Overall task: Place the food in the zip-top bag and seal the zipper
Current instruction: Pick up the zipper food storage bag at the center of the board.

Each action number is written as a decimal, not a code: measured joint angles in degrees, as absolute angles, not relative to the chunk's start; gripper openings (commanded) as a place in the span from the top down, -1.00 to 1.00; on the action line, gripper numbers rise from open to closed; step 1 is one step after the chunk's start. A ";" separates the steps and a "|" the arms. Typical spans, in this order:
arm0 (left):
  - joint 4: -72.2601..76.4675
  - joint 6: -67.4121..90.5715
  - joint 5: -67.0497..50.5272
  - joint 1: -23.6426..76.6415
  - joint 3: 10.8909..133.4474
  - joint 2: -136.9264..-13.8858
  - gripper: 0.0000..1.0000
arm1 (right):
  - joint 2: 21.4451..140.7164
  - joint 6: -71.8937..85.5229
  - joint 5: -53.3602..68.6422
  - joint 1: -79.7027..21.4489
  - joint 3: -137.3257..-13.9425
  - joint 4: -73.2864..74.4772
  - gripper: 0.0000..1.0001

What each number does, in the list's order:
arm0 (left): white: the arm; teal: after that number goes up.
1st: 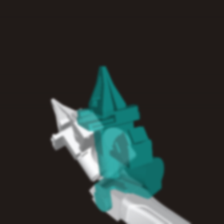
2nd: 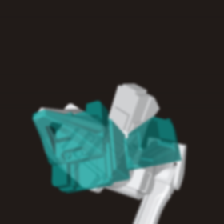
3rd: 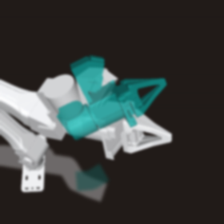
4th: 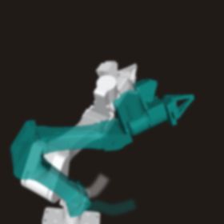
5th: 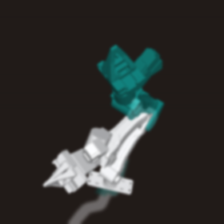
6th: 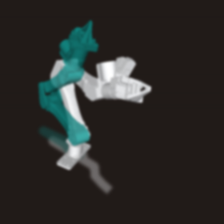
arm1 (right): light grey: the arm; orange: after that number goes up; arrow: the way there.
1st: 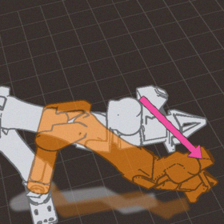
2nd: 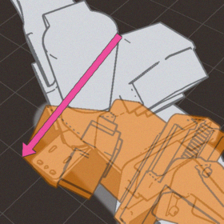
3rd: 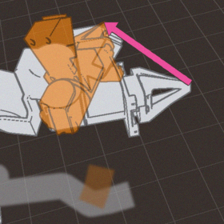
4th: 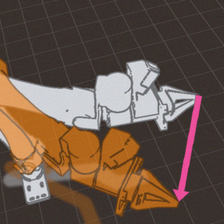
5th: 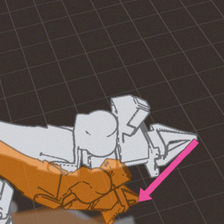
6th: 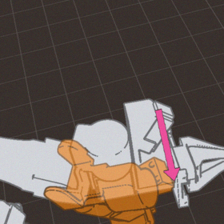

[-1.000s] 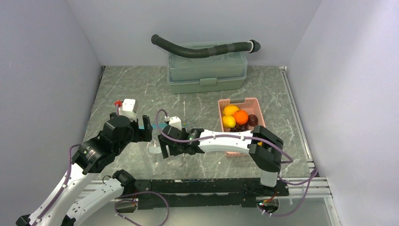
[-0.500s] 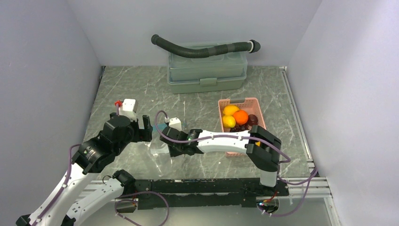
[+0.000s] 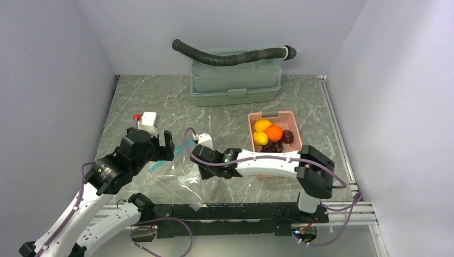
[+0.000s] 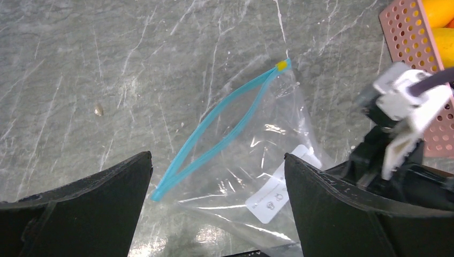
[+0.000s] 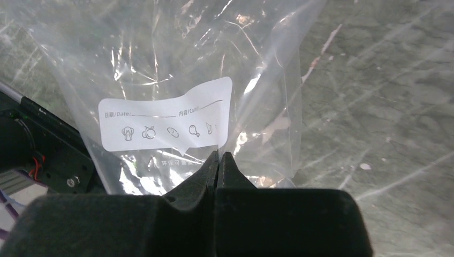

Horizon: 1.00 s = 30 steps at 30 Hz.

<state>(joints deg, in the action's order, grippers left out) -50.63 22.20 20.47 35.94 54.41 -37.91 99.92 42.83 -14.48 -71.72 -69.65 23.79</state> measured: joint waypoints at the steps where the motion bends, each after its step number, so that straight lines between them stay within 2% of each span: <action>1: -50.63 22.22 20.45 35.94 54.43 -38.04 -0.98 | 98.67 42.02 -14.72 -71.75 -68.79 23.68 1.00; 20: -50.50 24.49 19.31 35.92 54.41 -39.81 -0.98 | 80.95 31.40 -22.39 -71.83 -57.23 23.88 1.00; 30: -49.47 24.47 14.63 35.64 54.22 -38.89 -0.99 | 65.32 26.24 -24.08 -71.83 -48.51 20.99 1.00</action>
